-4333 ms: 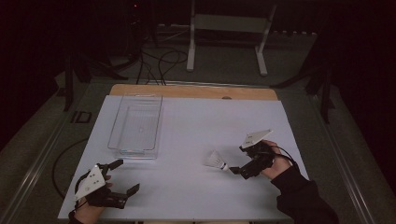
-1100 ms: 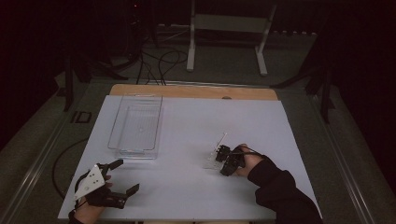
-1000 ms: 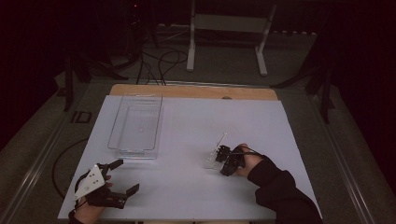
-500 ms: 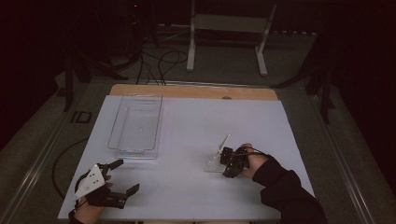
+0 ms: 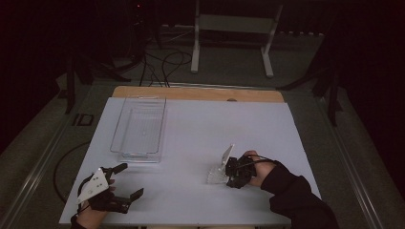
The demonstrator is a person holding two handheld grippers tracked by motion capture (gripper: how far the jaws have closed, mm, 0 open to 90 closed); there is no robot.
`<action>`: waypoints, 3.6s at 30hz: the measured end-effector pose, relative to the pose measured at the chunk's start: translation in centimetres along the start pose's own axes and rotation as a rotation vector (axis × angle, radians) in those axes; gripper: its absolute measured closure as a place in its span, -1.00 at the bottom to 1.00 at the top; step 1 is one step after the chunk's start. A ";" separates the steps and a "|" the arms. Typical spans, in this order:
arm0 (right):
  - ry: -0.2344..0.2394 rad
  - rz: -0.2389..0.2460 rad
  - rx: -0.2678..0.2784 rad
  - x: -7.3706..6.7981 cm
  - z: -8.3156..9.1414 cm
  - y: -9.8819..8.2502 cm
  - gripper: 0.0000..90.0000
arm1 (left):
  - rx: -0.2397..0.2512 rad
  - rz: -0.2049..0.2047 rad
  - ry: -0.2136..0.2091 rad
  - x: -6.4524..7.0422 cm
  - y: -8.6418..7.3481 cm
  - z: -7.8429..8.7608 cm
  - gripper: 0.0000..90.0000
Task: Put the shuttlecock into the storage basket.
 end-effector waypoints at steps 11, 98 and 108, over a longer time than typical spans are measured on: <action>0.040 -0.001 0.038 -0.3 0.9 -0.5 0.46 | -0.014 0.008 -0.006 0.1 0.1 -0.2 -1.00; 0.016 0.113 0.092 -2.8 4.2 0.5 0.46 | -0.467 -0.181 -0.246 2.4 14.1 -8.5 -0.98; 0.008 0.143 0.093 -3.2 4.3 0.9 0.46 | -0.518 -0.214 -0.309 3.5 14.6 -10.9 -0.97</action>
Point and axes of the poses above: each handheld gripper's, and its own axes: z roughly backward along the jaws, y roughly out of its top, x roughly to its right, the point moved 1 cm from there along -z, roughly forward along the jaws, and after that the axes turned 1 degree about y, right-handed, at the moved point
